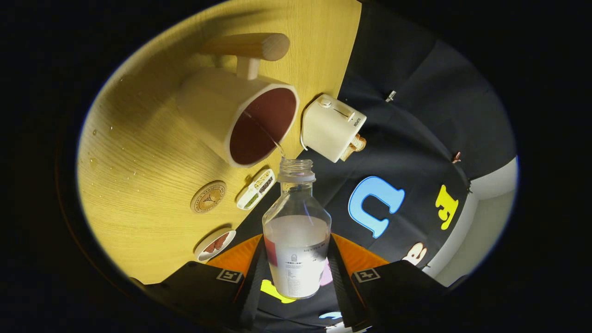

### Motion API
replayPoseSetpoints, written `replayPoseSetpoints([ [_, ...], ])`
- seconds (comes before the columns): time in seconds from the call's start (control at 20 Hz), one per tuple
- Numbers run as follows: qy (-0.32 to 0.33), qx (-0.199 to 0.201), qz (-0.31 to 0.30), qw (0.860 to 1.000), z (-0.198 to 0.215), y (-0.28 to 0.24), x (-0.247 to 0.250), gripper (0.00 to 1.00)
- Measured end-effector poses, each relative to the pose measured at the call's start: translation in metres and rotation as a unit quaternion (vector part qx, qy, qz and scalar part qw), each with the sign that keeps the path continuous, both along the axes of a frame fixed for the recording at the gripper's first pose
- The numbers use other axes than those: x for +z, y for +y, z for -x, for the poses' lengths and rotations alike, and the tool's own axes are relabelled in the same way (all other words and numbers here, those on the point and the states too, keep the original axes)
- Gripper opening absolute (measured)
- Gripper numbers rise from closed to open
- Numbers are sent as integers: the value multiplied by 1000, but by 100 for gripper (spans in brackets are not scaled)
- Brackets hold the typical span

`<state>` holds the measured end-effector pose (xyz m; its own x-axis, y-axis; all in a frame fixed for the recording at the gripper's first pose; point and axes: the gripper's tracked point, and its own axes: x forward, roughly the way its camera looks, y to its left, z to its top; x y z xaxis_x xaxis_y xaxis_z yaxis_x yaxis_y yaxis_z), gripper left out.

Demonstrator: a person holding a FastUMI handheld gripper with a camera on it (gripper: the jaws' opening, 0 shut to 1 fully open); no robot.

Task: Take the bottle from table, then pour the juice into the cup, finally place the bottle on the coaster

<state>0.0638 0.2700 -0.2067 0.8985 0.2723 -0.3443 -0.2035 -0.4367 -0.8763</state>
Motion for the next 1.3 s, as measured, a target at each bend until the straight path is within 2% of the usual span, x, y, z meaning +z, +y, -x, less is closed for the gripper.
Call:
replayPoseSetpoints([
  [0.15,-11,27,13,999,2,6,3,71],
  [0.45,-21,57,26,998,7,18,2,71],
  [1.05,-50,142,78,986,22,36,-1,71],
  [1.3,-51,150,89,983,23,39,-4,71],
])
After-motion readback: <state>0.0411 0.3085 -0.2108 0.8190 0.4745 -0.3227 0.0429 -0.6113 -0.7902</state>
